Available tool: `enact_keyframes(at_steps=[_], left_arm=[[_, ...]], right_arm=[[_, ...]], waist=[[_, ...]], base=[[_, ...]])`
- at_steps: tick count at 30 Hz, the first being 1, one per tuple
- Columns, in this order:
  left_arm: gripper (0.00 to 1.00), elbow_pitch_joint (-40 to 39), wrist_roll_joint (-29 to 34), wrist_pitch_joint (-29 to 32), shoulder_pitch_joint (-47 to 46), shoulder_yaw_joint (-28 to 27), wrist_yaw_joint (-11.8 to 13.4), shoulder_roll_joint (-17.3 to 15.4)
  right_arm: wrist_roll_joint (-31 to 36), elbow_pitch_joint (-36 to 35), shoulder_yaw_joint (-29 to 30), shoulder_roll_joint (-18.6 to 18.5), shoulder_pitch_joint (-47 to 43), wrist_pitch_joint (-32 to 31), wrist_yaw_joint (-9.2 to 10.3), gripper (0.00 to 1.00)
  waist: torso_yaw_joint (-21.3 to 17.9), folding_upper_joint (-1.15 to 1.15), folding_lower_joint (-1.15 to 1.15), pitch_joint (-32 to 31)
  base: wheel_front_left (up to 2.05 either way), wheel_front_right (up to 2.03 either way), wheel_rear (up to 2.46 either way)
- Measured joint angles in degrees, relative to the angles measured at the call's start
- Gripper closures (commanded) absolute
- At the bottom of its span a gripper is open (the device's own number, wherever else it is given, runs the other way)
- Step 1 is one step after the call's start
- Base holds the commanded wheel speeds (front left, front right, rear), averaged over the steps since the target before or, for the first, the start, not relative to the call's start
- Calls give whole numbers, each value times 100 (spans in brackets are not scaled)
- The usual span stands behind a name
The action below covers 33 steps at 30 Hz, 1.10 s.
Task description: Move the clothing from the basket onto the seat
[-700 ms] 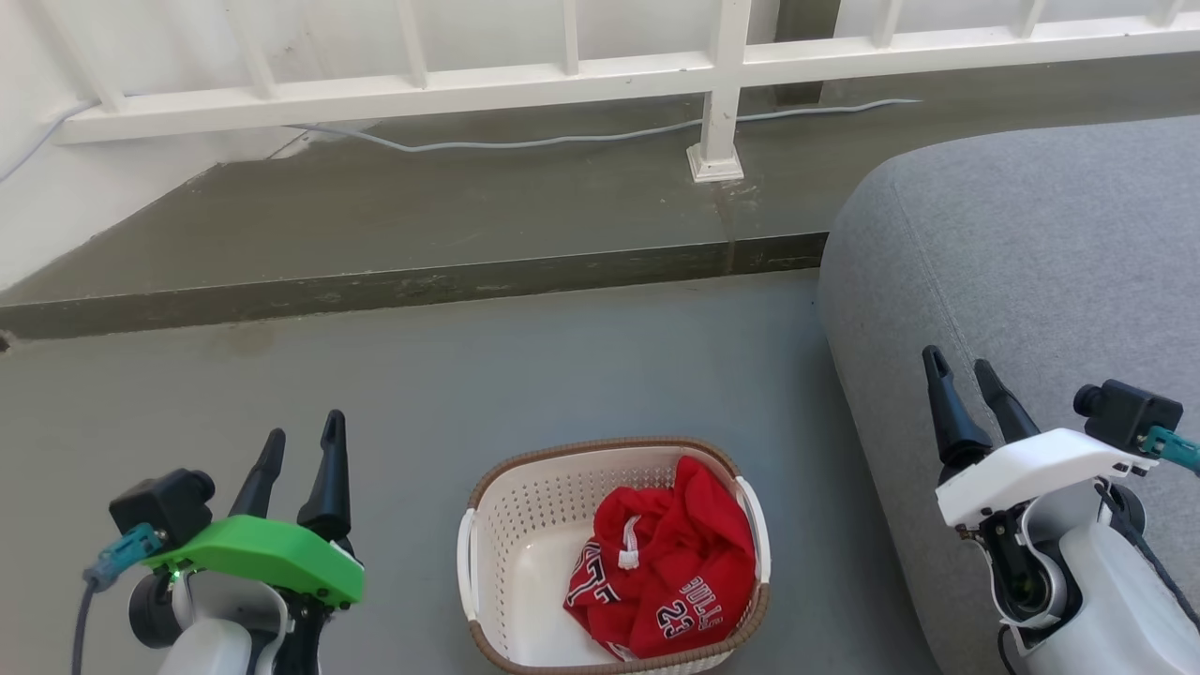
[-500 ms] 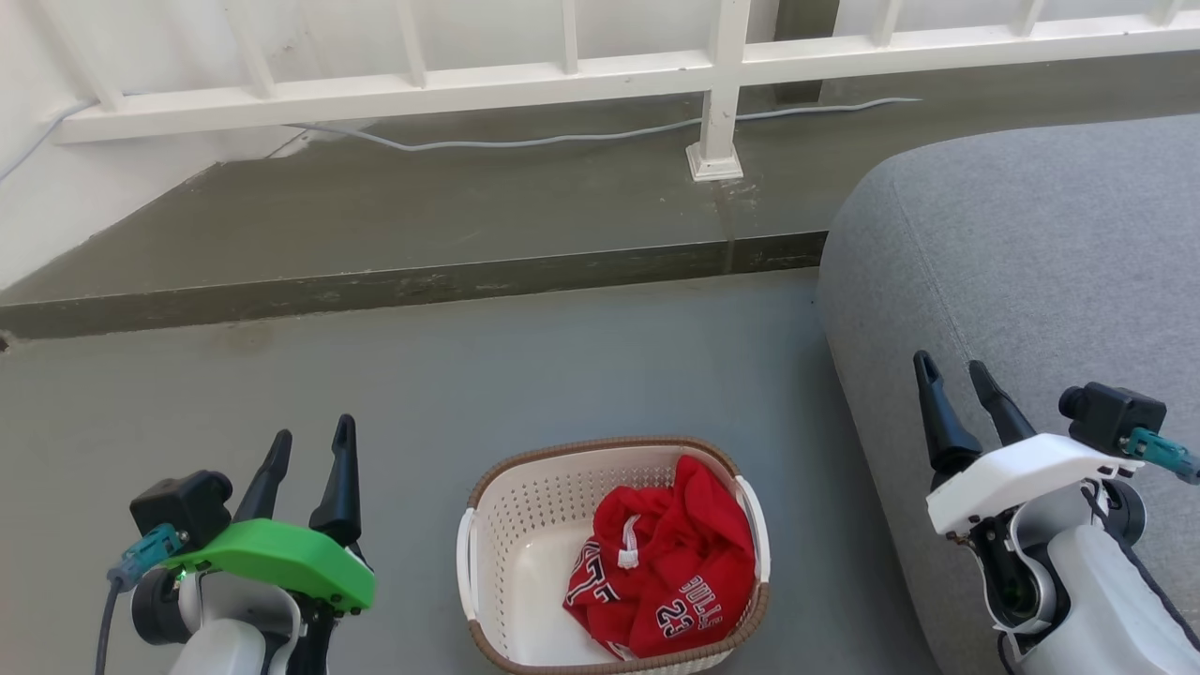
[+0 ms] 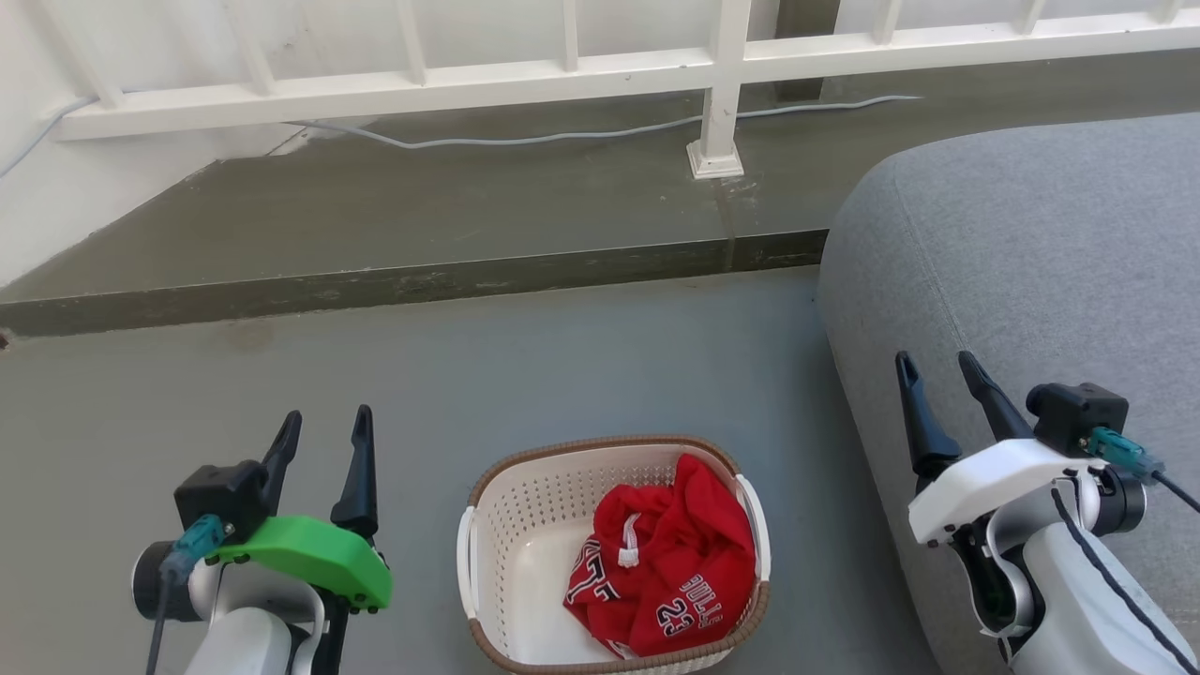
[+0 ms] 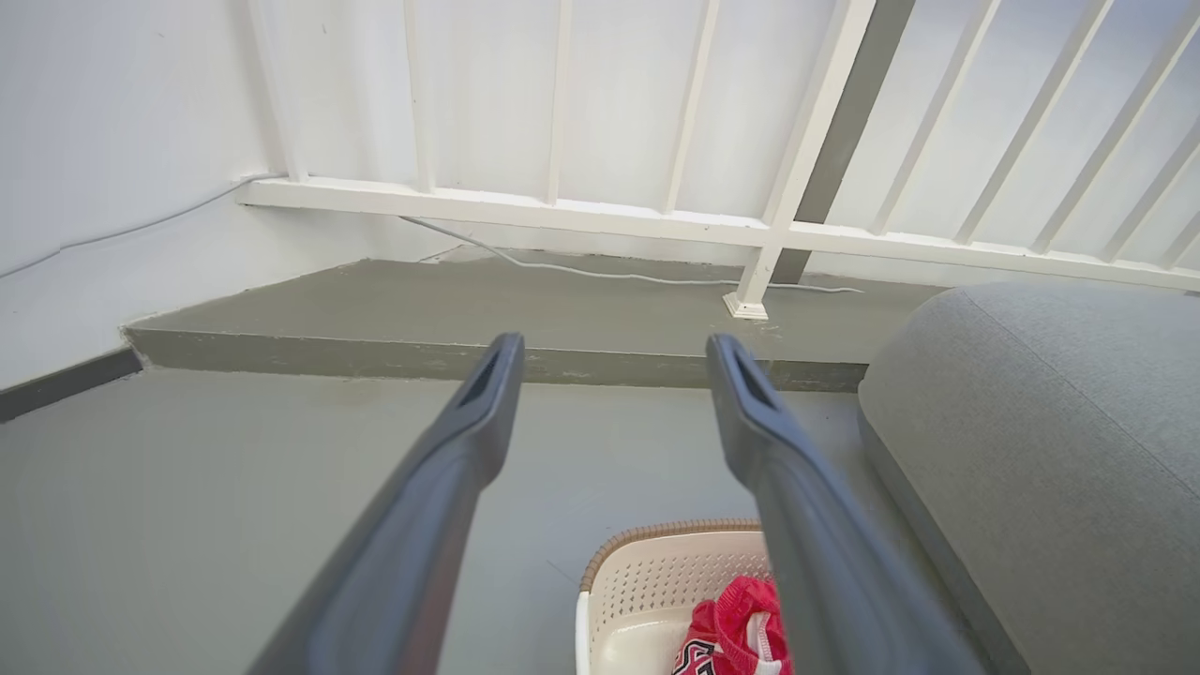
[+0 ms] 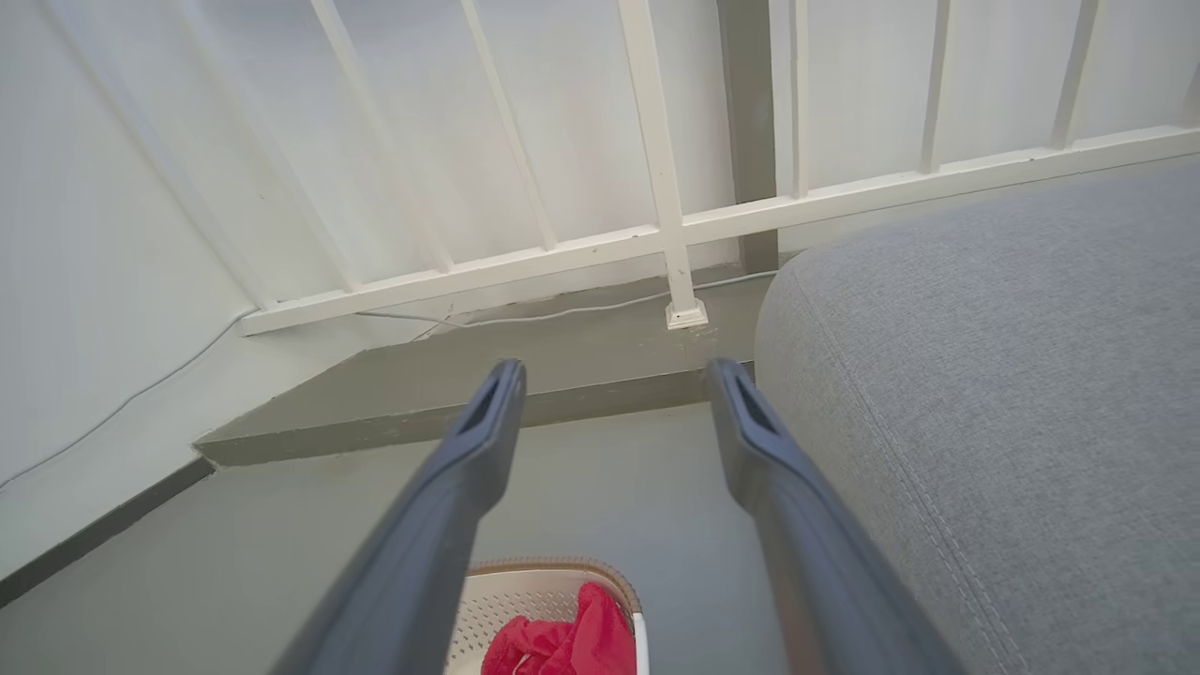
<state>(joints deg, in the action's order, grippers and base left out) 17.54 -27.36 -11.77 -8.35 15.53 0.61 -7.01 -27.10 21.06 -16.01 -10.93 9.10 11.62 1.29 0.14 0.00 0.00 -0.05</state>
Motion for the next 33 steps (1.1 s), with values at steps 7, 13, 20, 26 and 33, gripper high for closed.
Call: enact_keyframes(at_steps=[7,13,20,26,33], left_arm=[[0,90,434,-129,-37,126,51,-10],[0,204,779,-249,-120,148,91,-5],[0,258,791,-249,-124,143,91,-1],[0,291,792,-249,-135,142,90,9],[0,365,800,-250,-137,142,83,30]], right_arm=[[447,55,-123,5,2,133,91,0],[840,89,-164,10,7,272,142,0],[846,119,-103,19,8,272,132,0],[860,126,-64,36,9,272,124,0],[910,147,-24,52,9,272,97,0]], waist=[[-10,0,0,7],[-22,0,0,16],[-30,0,0,32],[-31,0,0,36],[-28,0,0,45]], base=[[0,0,0],[0,0,0],[0,0,0],[0,0,0],[0,0,0]])
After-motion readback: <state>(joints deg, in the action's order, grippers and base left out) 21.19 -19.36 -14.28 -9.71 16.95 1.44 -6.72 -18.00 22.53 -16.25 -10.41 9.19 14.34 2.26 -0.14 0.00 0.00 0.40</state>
